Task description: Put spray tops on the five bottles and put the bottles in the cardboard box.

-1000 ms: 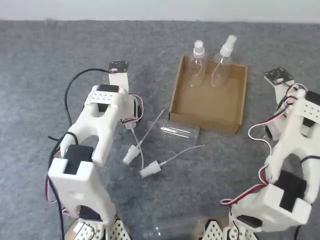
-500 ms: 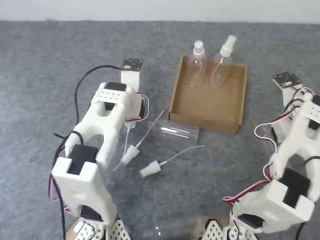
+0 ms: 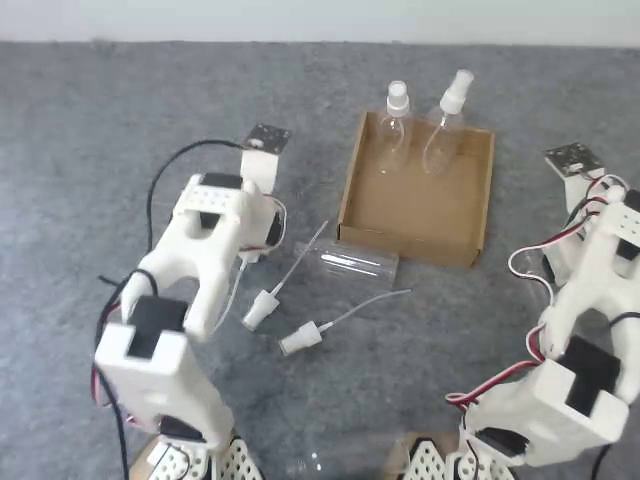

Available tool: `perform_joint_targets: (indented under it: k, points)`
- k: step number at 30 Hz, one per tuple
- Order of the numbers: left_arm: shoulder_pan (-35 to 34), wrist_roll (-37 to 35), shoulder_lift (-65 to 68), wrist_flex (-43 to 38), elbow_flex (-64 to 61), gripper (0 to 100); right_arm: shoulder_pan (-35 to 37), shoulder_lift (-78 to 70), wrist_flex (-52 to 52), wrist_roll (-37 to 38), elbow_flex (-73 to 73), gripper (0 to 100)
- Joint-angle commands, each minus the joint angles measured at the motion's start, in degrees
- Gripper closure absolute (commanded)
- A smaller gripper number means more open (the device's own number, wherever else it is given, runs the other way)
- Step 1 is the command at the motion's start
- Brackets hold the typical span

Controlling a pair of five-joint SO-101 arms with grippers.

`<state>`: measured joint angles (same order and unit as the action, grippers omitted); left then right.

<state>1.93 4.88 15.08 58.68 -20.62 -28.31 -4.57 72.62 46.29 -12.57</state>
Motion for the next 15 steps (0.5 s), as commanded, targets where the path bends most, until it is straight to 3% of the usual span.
perform_joint_targets:
  k: [1, 6, 15]
  points:
    - [0.18, 2.55, -12.66, -2.11, -7.69, 98, -0.4, 0.92, -0.48, 0.88, 0.18, 81.0]
    - [-0.26, 7.21, -15.21, -1.41, -12.35, 94, -0.75, 0.92, -0.48, 0.88, 0.18, 81.0]
    - [-5.36, 9.49, -15.74, -5.89, -14.29, 82, -0.4, 0.92, -0.4, 0.88, 0.09, 81.0]
